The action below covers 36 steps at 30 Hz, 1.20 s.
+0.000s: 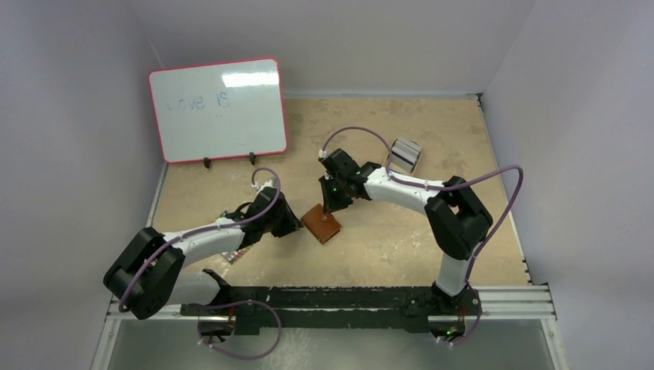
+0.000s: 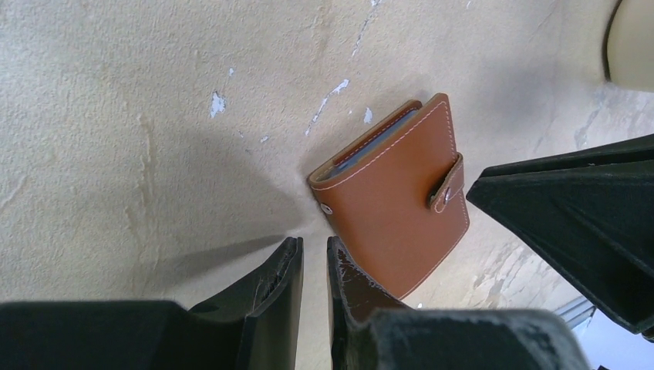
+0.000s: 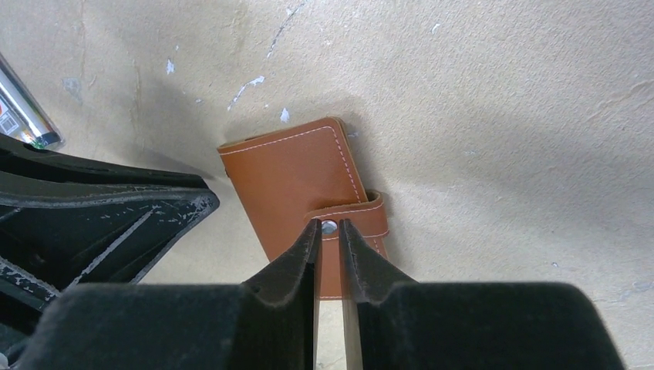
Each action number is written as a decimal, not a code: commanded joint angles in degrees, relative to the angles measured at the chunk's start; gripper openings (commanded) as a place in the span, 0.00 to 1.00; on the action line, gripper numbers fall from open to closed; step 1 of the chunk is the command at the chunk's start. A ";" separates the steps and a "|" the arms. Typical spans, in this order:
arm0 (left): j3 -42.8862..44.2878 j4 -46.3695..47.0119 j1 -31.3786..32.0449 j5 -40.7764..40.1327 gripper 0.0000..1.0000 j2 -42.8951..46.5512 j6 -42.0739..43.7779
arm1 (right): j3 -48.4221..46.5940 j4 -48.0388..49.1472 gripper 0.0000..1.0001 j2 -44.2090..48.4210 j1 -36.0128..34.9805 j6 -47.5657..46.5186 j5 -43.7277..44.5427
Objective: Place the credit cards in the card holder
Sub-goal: Close the card holder at the center of the board.
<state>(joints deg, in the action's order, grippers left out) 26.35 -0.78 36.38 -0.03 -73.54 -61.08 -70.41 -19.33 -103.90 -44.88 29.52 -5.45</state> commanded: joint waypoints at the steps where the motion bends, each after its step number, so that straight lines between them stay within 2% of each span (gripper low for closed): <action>1: 1.43 2.87 -0.44 0.47 0.17 -0.58 -0.26 | 0.55 1.23 0.17 -1.18 0.02 -0.84 0.42; 17: 1.83 4.28 -0.43 0.42 0.17 -2.96 0.03 | 1.00 2.30 0.18 -2.02 -0.57 -0.90 -1.14; 23: 2.30 5.19 -0.44 0.49 0.17 -3.79 0.58 | -0.68 -0.27 0.19 -0.01 -0.60 -1.07 -0.12; 36: 4.14 5.96 -0.52 0.30 0.17 -7.62 1.84 | 2.39 1.30 0.18 1.82 -0.56 -0.47 -3.17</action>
<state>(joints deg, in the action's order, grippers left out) 28.73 3.66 36.32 0.27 -80.23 -60.42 -68.82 -18.85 -104.18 -45.12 29.34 -7.07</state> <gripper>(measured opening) 0.170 0.186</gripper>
